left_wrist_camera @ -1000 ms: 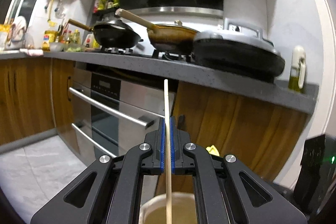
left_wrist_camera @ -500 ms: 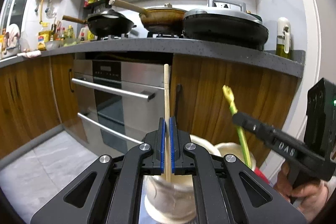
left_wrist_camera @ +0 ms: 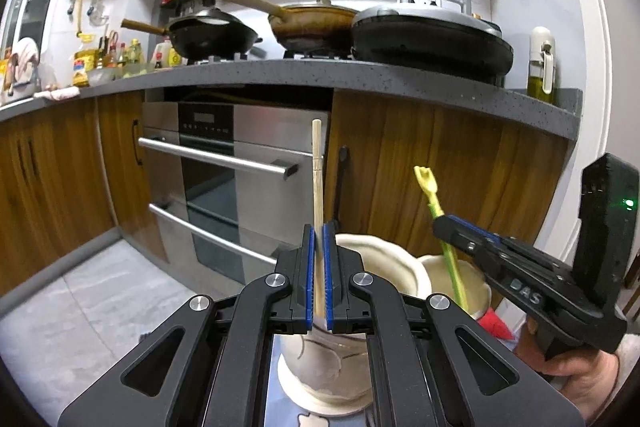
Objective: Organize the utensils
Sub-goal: 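Lower the chopstick into the taller pot while the right tool lowers the yellow spoon into the smaller pot, then open both tools to release the chopstick and yellow spoon into the holder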
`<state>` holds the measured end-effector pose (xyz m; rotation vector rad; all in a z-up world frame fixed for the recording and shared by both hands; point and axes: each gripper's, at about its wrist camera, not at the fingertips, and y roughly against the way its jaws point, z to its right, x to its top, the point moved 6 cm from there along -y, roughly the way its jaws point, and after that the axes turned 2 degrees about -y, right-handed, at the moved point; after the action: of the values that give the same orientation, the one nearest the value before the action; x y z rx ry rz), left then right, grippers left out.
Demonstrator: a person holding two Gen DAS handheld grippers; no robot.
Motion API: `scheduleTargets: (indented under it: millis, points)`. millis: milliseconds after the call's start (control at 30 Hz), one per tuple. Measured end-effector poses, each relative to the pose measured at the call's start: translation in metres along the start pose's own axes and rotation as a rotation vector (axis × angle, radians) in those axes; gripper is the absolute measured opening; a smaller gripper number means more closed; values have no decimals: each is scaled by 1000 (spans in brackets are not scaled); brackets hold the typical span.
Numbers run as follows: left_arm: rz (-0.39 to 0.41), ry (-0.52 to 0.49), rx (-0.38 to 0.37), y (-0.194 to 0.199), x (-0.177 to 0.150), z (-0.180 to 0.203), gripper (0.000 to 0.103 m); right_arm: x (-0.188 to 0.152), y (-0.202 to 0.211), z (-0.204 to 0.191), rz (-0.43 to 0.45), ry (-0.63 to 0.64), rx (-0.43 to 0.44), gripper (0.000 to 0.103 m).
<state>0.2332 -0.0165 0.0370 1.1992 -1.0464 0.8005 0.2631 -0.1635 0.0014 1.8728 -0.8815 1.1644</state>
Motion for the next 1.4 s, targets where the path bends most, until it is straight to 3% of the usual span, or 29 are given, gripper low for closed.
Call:
scheduleTargets:
  millis: [533, 633, 833, 900, 1100, 1167, 1267, 1400]
  points:
    - [-43, -31, 38, 2, -6, 4, 5, -18, 17, 10, -109, -37, -35, 10]
    - [-39, -31, 40, 5, -5, 4, 12, -17, 18, 11, -107, -44, -40, 14]
    - [-38, -22, 43, 12, -4, 1, 13, -14, 27, 18, -98, -63, -64, 26]
    - [-40, -16, 41, 17, -4, 0, 18, -14, 31, 21, -92, -76, -64, 35]
    - [-30, 8, 51, 38, -9, -4, 58, -16, 54, 21, -89, -75, -72, 67]
    - [-32, 11, 60, 45, -12, -6, 77, -18, 62, 22, -86, -82, -70, 79]
    - [-45, 9, 94, 59, -22, -11, 93, -19, 76, 22, -81, -97, -80, 99]
    - [-84, 32, 115, 75, -40, -21, 97, -25, 90, 22, -105, -93, -100, 98]
